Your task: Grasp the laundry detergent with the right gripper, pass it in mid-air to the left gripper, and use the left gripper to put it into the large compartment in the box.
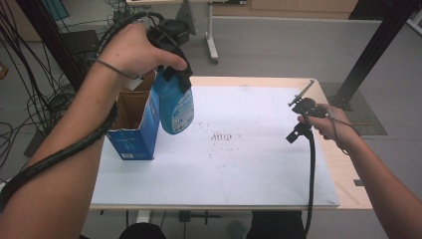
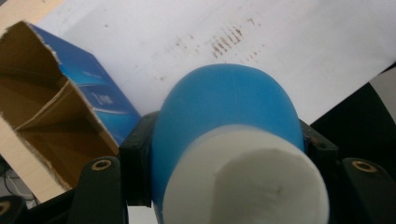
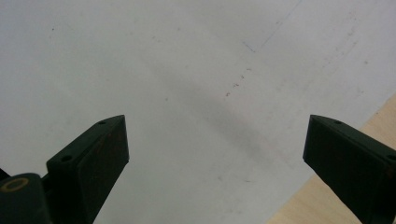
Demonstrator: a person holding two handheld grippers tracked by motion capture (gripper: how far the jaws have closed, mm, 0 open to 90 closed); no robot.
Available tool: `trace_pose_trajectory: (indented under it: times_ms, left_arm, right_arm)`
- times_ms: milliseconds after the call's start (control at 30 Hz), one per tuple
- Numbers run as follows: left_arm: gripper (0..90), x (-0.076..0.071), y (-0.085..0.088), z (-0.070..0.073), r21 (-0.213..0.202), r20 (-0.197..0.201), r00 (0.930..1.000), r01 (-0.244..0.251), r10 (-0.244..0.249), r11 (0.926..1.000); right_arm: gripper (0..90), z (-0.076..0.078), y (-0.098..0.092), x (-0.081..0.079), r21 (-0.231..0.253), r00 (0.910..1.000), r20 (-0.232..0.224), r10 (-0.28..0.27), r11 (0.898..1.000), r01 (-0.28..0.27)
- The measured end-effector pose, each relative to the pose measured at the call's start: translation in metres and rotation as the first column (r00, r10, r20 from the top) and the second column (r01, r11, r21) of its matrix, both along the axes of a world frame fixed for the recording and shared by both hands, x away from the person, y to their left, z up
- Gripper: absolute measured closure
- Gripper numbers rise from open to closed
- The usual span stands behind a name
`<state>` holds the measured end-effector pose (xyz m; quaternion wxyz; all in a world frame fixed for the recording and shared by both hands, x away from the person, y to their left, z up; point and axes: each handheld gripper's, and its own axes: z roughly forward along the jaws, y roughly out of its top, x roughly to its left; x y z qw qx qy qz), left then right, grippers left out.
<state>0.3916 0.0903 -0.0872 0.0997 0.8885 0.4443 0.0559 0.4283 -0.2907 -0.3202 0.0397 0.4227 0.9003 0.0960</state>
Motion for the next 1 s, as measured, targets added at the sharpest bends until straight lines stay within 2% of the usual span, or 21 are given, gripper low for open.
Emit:
trace_pose_trajectory:
  times_ms: [100, 267, 367, 400, 533, 667, 733, 800, 867, 933, 967, 1000]
  left_arm:
    - [37.6, 0.005, 0.008, 0.003, -0.006, 0.007, 0.9986, -0.052, 0.052, 0.9986]
    - [37.6, 0.015, 0.028, 0.008, -0.017, 0.013, 0.9899, -0.141, 0.141, 0.9899]
    - [37.6, 0.023, 0.044, 0.014, -0.035, 0.018, 0.9803, -0.196, 0.196, 0.9800]
    - [37.6, 0.025, 0.048, 0.015, -0.034, 0.023, 0.9786, -0.203, 0.204, 0.9785]
    - [37.6, 0.031, 0.062, 0.019, -0.013, 0.039, 0.9639, -0.263, 0.263, 0.9647]
    - [37.6, 0.037, 0.076, 0.023, -0.019, 0.042, 0.9454, -0.323, 0.323, 0.9463]
    - [37.6, 0.039, 0.084, 0.025, -0.027, 0.042, 0.9319, -0.359, 0.360, 0.9328]
    - [37.6, 0.042, 0.092, 0.027, -0.028, 0.037, 0.9238, -0.380, 0.381, 0.9244]
    - [37.6, 0.044, 0.103, 0.029, -0.049, 0.039, 0.9057, -0.420, 0.422, 0.9061]
    - [37.6, 0.046, 0.111, 0.030, -0.060, 0.036, 0.8926, -0.447, 0.449, 0.8926]
    - [37.6, 0.047, 0.117, 0.031, -0.074, 0.035, 0.8798, -0.471, 0.474, 0.8791]
    - [37.6, 0.048, 0.121, 0.031, -0.081, 0.034, 0.8740, -0.481, 0.485, 0.8730]
  right_arm:
    - [6.7, 0.000, 0.001, 0.000, 0.003, 1.0000, 0.000, 0.007, 1.000, -0.007]
    - [6.7, 0.000, 0.003, 0.000, 0.008, 0.9999, 0.003, 0.012, 1.000, -0.012]
    - [6.7, -0.001, 0.004, 0.001, 0.009, 0.9999, 0.000, 0.012, 1.000, -0.012]
    - [6.8, -0.002, 0.004, 0.001, 0.005, 0.9999, 0.004, 0.011, 1.000, -0.011]
    - [6.9, -0.003, 0.006, 0.002, 0.006, 0.9999, 0.004, 0.015, 1.000, -0.015]
    - [7.0, -0.004, 0.009, 0.003, 0.007, 0.9998, 0.005, 0.017, 1.000, -0.017]
    - [7.0, -0.004, 0.010, 0.003, 0.007, 0.9999, 0.002, 0.014, 1.000, -0.014]
    - [7.1, -0.005, 0.010, 0.003, 0.005, 0.9999, 0.002, 0.015, 1.000, -0.015]
    - [7.1, -0.005, 0.009, 0.004, 0.007, 0.9999, 0.002, 0.010, 1.000, -0.010]
    - [7.2, -0.005, 0.009, 0.004, 0.002, 0.9999, 0.009, 0.006, 1.000, -0.006]
    - [7.3, -0.005, 0.009, 0.005, 0.005, 0.9999, 0.010, 0.006, 1.000, -0.006]
    - [7.3, -0.006, 0.009, 0.005, 0.008, 1.0000, 0.006, 0.007, 1.000, -0.007]
